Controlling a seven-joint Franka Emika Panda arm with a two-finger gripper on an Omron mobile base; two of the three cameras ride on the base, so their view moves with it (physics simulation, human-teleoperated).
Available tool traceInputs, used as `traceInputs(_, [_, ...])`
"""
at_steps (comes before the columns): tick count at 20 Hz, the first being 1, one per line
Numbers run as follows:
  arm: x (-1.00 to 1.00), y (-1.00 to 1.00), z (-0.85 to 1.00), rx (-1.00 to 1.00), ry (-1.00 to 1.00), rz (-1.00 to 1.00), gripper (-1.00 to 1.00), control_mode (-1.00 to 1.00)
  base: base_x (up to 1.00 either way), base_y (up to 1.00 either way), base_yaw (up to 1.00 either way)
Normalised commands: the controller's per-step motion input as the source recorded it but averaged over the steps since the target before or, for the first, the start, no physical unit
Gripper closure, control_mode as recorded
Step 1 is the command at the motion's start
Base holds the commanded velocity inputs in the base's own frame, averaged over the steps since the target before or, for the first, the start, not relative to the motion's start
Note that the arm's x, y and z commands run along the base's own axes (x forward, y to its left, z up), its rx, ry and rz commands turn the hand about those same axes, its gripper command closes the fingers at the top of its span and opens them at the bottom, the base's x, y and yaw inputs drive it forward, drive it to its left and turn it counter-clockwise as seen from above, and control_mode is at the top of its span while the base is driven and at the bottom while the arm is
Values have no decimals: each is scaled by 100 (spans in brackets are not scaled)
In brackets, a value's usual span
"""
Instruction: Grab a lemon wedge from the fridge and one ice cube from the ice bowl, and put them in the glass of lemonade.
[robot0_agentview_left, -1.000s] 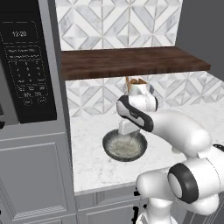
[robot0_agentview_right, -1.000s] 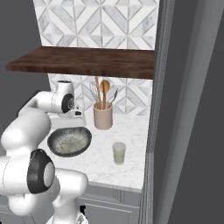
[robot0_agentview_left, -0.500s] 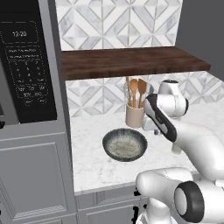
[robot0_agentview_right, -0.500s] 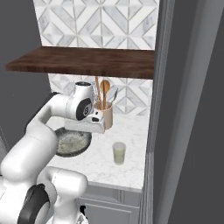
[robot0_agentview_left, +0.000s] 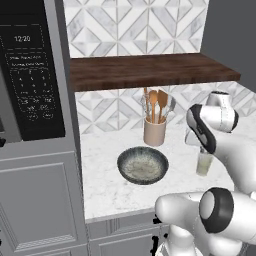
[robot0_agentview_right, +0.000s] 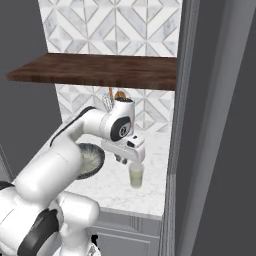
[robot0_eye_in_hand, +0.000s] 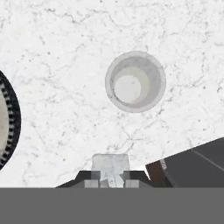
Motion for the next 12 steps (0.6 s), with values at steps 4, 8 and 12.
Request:
traceInputs(4, [2,-50,-2,-1,7,-27,100,-100,0,0,0])
traceInputs(8, [32,-45,-14,0,11,-3,100,-100,0,0,0])
traceInputs(12, [39,-20,-8,0,4,-4,100,-100,0,0,0])
